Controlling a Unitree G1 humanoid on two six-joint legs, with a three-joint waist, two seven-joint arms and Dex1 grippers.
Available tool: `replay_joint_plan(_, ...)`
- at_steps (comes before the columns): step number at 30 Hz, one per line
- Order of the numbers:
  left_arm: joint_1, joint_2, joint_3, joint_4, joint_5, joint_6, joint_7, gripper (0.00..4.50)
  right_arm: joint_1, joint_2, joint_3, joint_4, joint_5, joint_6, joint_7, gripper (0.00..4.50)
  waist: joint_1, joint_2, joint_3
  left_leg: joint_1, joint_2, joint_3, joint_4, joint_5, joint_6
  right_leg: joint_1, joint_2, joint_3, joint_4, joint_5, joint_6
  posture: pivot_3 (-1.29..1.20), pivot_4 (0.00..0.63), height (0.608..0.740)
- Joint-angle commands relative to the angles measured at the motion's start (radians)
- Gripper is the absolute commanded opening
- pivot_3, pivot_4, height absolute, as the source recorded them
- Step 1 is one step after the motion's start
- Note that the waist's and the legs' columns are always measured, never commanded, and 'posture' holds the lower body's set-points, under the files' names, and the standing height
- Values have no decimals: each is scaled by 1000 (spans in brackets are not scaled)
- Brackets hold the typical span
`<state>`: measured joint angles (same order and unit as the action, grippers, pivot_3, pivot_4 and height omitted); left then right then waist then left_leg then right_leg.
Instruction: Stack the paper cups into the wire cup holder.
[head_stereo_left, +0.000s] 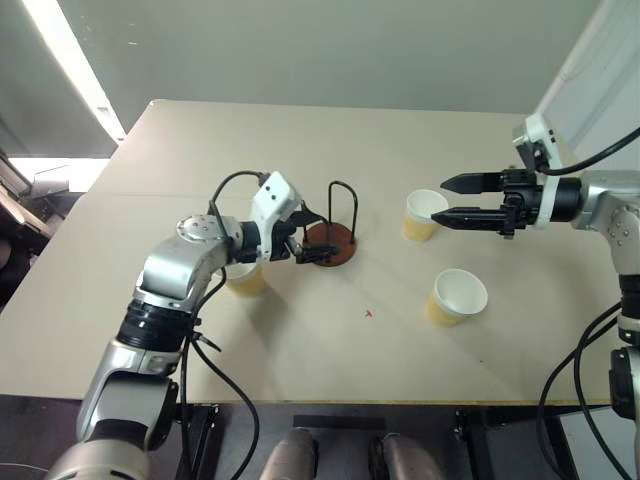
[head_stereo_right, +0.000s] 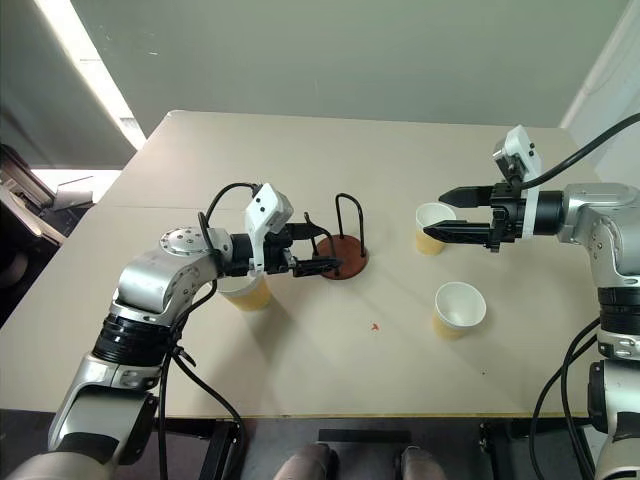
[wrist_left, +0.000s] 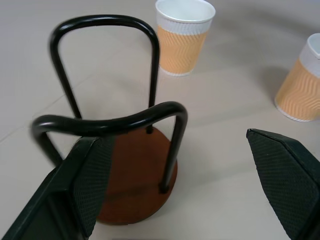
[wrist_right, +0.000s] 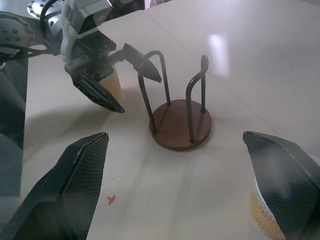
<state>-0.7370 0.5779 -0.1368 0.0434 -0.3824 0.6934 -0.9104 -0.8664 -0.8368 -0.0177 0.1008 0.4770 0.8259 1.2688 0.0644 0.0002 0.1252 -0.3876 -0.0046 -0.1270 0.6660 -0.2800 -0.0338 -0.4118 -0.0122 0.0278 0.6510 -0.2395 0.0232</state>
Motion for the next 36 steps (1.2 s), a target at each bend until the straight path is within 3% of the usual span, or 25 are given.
replay_joint_plan(1, -34, -20, -8, 5, 21, -32, -3, 4461, -1, -20, -22, -42, 23, -2, -4, 4500, 1, 0, 0, 0, 0, 0, 0, 0, 0, 0, 0, 0, 0, 0, 0, 0, 150, 740)
replay_joint_plan(5, -52, -39, -3, 41, 42, -62, -4, 3581, 4, -21, -27, -48, 26, 2, -9, 4500, 2, 0, 0, 0, 0, 0, 0, 0, 0, 0, 0, 0, 0, 0, 0, 0, 150, 740)
replay_joint_plan(14, -72, -30, 11, 80, 51, -101, -54, 72, 51, -18, -41, -116, 47, -2, -29, 4500, 2, 0, 0, 0, 0, 0, 1, 0, 0, 0, 0, 0, 0, 0, 1, 0, 150, 740)
replay_joint_plan(25, -44, 51, -27, -55, 1, -62, -252, 29, 93, -57, -60, -189, 92, -42, -5, 4500, 4, 0, 0, -1, 0, 0, 1, 0, 1, 0, 1, 0, -1, 0, 1, 0, 150, 740)
replay_joint_plan(36, -35, 54, -101, -86, -3, -78, -376, 29, 176, -314, -26, -234, 101, -81, 223, 4500, 6, 0, 0, -2, 1, 0, 1, 0, 1, 1, 1, 0, -1, 1, 1, 0, 150, 740)
